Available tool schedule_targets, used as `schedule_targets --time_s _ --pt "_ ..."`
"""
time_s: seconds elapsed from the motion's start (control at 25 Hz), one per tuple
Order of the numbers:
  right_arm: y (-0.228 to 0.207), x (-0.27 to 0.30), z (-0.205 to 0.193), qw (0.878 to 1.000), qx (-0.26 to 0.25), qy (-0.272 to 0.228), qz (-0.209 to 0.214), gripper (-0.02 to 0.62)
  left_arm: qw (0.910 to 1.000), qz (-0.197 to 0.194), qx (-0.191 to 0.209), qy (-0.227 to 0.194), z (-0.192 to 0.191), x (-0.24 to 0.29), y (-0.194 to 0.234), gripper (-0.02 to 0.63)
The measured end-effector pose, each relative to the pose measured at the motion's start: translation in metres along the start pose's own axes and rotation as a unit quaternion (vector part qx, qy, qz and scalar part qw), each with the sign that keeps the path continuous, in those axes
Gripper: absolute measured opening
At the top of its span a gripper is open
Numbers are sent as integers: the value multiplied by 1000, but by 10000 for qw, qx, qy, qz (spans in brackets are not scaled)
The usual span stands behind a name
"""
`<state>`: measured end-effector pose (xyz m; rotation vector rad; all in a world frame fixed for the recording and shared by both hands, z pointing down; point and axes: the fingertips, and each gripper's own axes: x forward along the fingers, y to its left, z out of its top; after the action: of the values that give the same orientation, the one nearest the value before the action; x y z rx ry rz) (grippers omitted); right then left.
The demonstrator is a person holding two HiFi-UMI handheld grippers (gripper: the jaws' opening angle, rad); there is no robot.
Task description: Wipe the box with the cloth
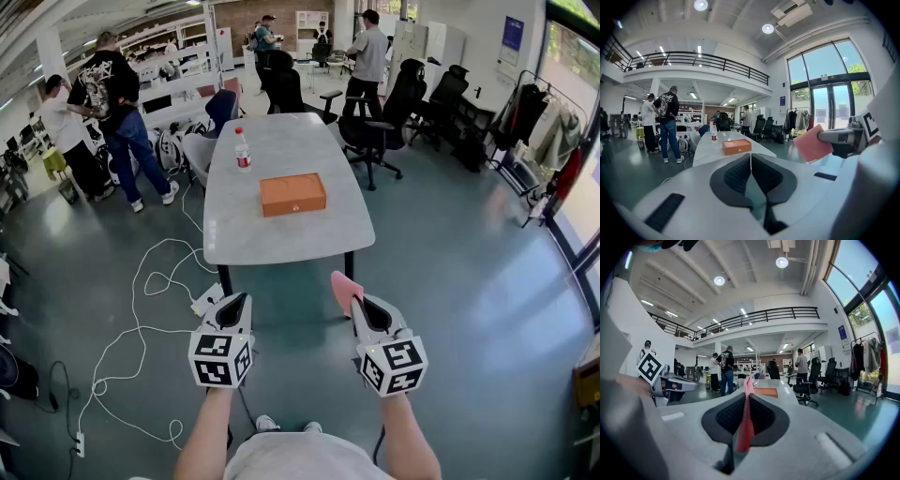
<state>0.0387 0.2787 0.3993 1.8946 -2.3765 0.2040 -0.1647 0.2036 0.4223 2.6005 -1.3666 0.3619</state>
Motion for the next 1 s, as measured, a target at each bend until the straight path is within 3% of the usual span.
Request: schedule_targets --time_s 0.6,1.0 --pt "-21 11 -7 9995 60 -24 317 15 9999 72 -92 79 -5 26 -23 14" --pt "-42 86 -3 9995 21 102 299 15 9999 5 -131 106 6 97 17 15"
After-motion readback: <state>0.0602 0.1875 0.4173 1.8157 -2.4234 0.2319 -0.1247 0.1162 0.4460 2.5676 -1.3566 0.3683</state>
